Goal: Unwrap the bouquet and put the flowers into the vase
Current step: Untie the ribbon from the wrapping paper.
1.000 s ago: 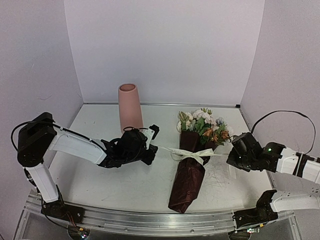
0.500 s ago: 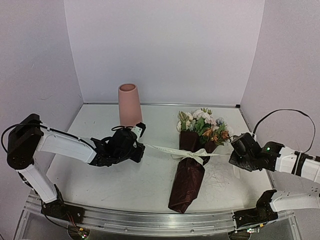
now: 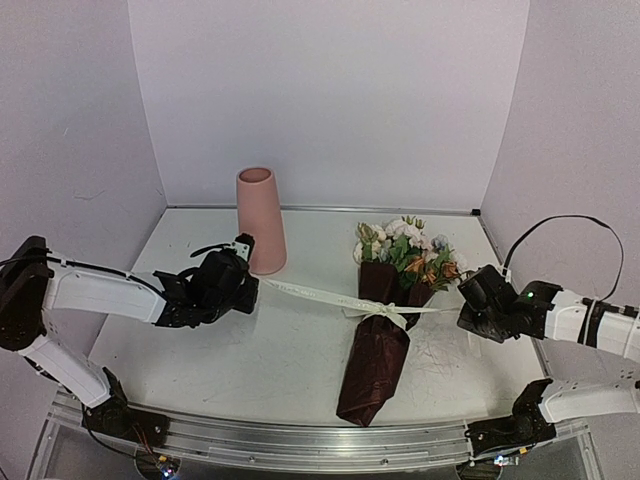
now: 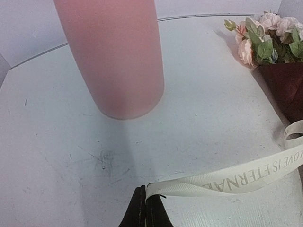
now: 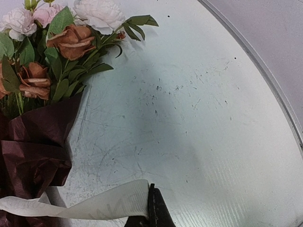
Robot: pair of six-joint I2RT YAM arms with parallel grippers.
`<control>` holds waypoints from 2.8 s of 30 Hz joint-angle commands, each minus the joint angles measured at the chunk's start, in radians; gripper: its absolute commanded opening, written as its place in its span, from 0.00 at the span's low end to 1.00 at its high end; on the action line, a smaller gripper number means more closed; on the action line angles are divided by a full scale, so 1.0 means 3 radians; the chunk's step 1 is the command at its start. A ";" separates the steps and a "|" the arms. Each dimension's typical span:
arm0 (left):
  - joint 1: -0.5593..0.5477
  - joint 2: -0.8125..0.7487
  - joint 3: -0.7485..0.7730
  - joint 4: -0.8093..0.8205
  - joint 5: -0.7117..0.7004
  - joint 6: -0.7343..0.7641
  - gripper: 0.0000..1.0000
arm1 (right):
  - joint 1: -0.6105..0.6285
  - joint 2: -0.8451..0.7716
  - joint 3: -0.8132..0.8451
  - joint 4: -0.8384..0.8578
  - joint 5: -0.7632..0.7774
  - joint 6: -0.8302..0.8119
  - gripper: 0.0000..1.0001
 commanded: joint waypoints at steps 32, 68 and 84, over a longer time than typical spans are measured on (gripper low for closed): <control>0.0226 -0.1198 -0.0406 -0.0563 -0.1364 -0.0215 0.00 | -0.0024 -0.0123 0.0142 -0.0287 0.0224 -0.0050 0.00; 0.0256 -0.1215 -0.0388 -0.0560 -0.0839 -0.0335 0.27 | -0.0257 -0.1310 0.1342 -0.1563 0.0978 -0.0442 0.35; 0.0246 -0.0839 -0.0136 -0.0077 0.2148 0.0154 0.77 | -0.0260 -0.0869 0.0475 0.0125 -0.1286 -0.1299 0.92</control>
